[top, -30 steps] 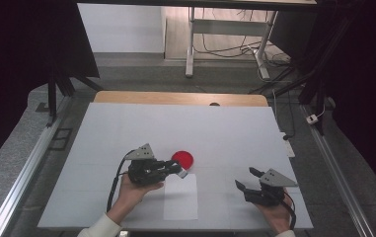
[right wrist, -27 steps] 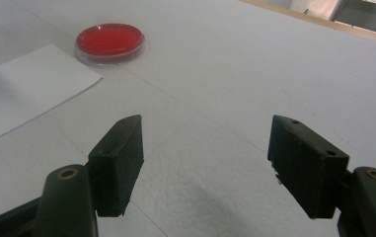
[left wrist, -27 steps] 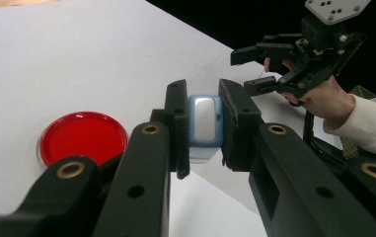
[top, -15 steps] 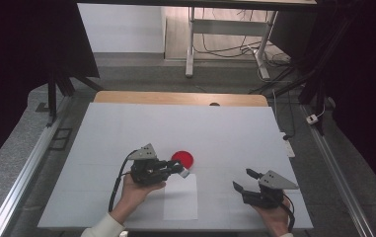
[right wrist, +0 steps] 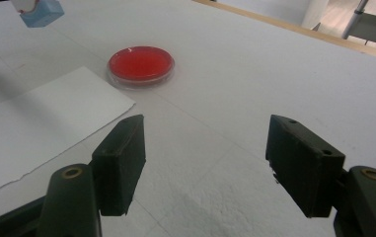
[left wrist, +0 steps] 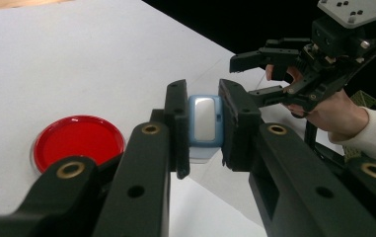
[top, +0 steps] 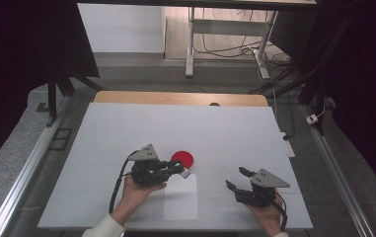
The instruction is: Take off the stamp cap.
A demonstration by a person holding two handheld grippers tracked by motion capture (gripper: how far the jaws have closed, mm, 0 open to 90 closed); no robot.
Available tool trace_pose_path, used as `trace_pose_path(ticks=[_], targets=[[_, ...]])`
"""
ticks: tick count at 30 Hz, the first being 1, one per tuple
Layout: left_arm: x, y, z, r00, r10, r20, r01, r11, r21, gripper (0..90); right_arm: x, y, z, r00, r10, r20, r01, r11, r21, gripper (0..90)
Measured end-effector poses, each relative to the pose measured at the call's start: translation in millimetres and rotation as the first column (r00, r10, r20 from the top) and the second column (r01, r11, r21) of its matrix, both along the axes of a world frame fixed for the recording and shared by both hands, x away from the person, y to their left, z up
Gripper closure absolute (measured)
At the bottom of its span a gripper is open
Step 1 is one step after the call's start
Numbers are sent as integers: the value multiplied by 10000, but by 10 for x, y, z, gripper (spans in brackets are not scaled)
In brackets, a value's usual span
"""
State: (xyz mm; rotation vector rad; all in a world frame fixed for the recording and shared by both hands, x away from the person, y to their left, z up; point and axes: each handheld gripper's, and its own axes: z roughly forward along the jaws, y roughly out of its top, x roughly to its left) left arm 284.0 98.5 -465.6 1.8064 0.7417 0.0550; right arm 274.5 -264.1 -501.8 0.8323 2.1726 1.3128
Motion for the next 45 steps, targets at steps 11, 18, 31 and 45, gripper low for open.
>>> trace_pose_path(ticks=[11, 18, 31, 45], targets=[[1, 9, 0, 10000, 45, -8, -45, 10000, -32, 758, 0, 196, -23, 9986, 531, -31, -531, 9983, -227, 313], [5, 8, -2, 10000, 62, -15, -62, 10000, -16, 758, -21, 297, -29, 9970, 779, 10, -779, 9966, -270, 314], [-4, -4, -6, 9999, 99, -24, -99, 10000, 12, 758, -69, 460, 0, 9933, 1149, 143, -1146, 9933, -160, 314], [-12, 9, 10, 9999, 157, 24, -157, 9998, -89, 758, -108, 645, -6, 9903, 1358, 300, -1344, 9898, -465, 313]])
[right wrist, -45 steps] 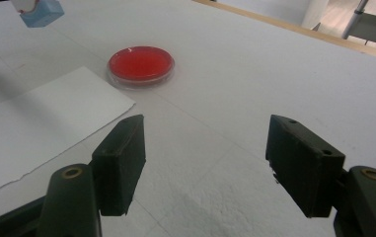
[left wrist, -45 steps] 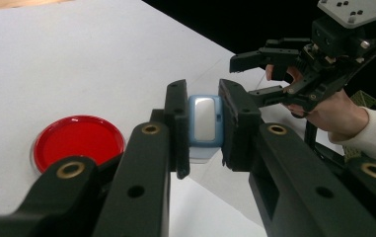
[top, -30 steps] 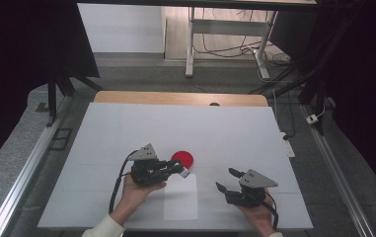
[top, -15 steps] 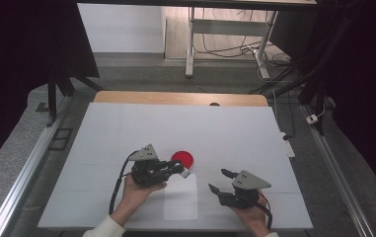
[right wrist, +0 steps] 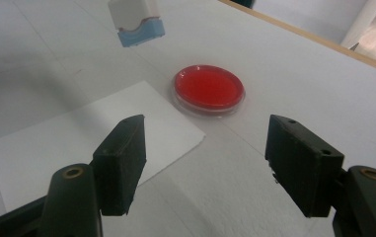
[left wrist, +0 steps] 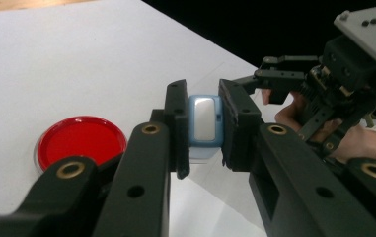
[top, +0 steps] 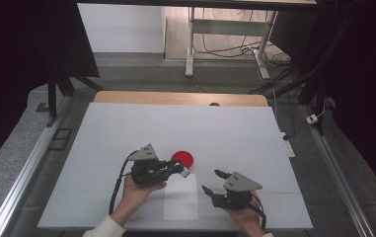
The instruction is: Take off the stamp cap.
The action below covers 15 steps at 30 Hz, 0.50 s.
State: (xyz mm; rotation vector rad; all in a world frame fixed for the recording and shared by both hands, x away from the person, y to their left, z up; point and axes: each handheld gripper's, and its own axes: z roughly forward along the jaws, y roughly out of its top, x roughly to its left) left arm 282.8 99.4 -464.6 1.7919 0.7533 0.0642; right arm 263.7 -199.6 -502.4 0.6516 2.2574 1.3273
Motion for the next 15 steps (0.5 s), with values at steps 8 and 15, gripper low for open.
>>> trace_pose_path(ticks=[8, 15], targets=[[-10, 9, 9, 10000, 43, 28, -43, 10000, 38, 758, 0, 156, -8, 9996, 172, 215, -168, 9996, -224, 312], [1, -29, -32, 10000, 4, -46, -3, 9998, 180, 758, -4, 282, -16, 9988, 357, 341, -342, 9985, -432, 306]])
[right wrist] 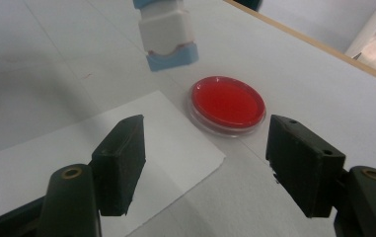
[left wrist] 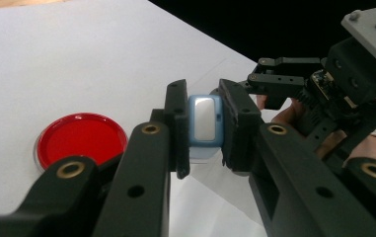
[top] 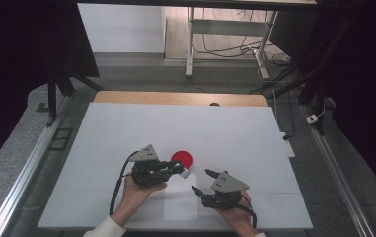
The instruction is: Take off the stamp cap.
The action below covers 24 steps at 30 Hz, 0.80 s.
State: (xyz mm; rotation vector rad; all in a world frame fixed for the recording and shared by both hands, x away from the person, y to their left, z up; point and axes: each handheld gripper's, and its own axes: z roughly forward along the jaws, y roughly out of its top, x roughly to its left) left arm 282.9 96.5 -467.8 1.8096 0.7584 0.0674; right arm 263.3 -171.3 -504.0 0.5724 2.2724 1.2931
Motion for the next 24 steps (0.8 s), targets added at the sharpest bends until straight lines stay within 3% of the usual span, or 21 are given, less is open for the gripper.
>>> trace_pose_path(ticks=[10, 13, 24], targets=[[15, -28, -49, 9999, 51, -133, -50, 10000, 76, 758, -12, 204, 3, 9986, 91, 513, -63, 9985, -549, 317], [14, -34, -53, 9999, 57, -133, -56, 10000, 72, 758, -42, 283, 2, 9959, 88, 904, -9, 9962, -875, 344], [17, -45, -64, 9999, 30, -162, -29, 10000, 71, 758, -35, 418, -16, 9939, 35, 1102, 106, 9919, -1269, 422]])
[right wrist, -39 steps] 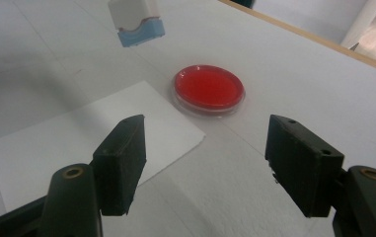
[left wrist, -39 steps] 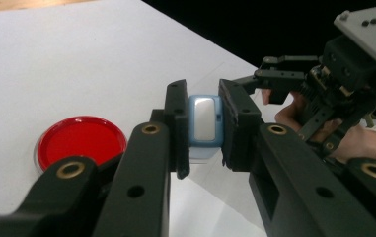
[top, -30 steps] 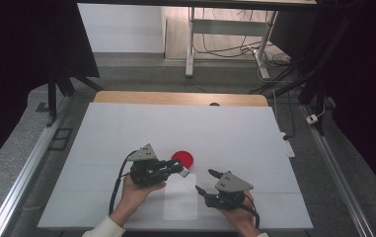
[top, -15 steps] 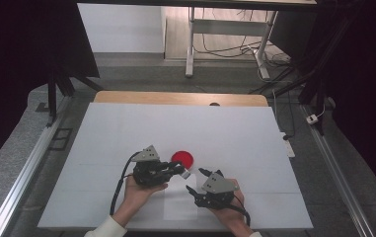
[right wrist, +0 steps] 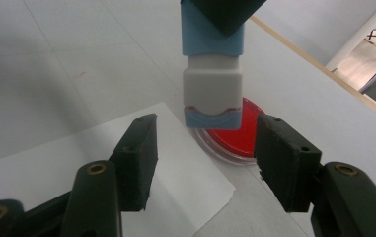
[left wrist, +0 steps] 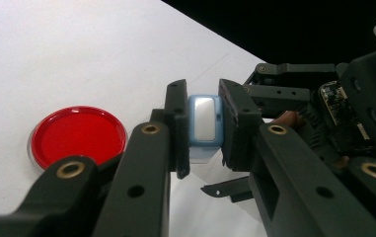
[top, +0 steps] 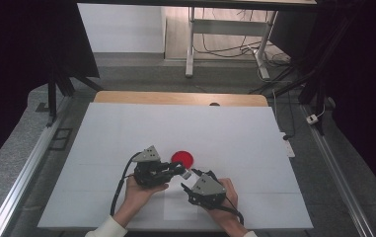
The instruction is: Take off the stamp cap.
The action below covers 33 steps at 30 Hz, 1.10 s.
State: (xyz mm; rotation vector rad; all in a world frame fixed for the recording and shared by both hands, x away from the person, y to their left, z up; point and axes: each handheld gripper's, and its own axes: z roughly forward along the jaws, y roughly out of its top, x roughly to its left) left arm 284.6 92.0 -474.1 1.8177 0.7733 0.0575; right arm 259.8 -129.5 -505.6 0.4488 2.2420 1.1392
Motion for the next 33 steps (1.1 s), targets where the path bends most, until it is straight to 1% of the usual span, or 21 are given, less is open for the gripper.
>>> trace_pose_path(ticks=[1, 2, 5, 6, 9, 11, 12, 16, 18, 22, 26, 33], targets=[[2, -1, -3, 10000, 12, -3, -12, 10000, 15, 758, 6, 8, 0, 10000, 1, -35, -1, 10000, -69, 430], [4, -1, -7, 10000, 19, -7, -19, 10000, 47, 758, 15, 26, -4, 9998, -38, -175, 35, 9999, -145, 443], [12, 1, -19, 10000, 69, -54, -68, 10000, 72, 758, 16, 41, -8, 9997, -90, -242, 87, 9999, -134, 459], [13, 1, -23, 9999, 79, -63, -79, 9999, 80, 758, 17, 43, -4, 9997, -98, -234, 93, 9997, -208, 464], [16, -6, -36, 9999, 101, -106, -100, 9999, 94, 758, 20, 57, -6, 9997, -126, -219, 122, 9997, -188, 479], [17, -12, -44, 9999, 79, -133, -77, 9999, 128, 758, 21, 62, -3, 9996, -167, -219, 160, 9994, -307, 489], [16, -19, -48, 9999, 90, -141, -88, 9999, 133, 758, 20, 68, -5, 9996, -213, -209, 208, 9994, -270, 496], [15, -29, -52, 9999, 58, -145, -56, 9999, 149, 758, 16, 72, -3, 9995, -289, -121, 284, 9989, -385, 534], [14, -32, -54, 9998, 50, -171, -48, 9999, 147, 758, 16, 79, -11, 9995, -305, -56, 303, 9989, -369, 552], [14, -33, -56, 9998, 50, -184, -48, 9999, 150, 758, 16, 75, -16, 9994, -332, -12, 331, 9980, -541, 603], [13, -42, -62, 9998, 45, -195, -41, 9998, 205, 758, 14, 72, -17, 9993, -363, 4, 363, 9977, -570, 626], [16, -51, -72, 9997, 49, -225, -44, 9997, 242, 758, 11, 82, -26, 9992, -383, 69, 387, 9966, -727, 637]])
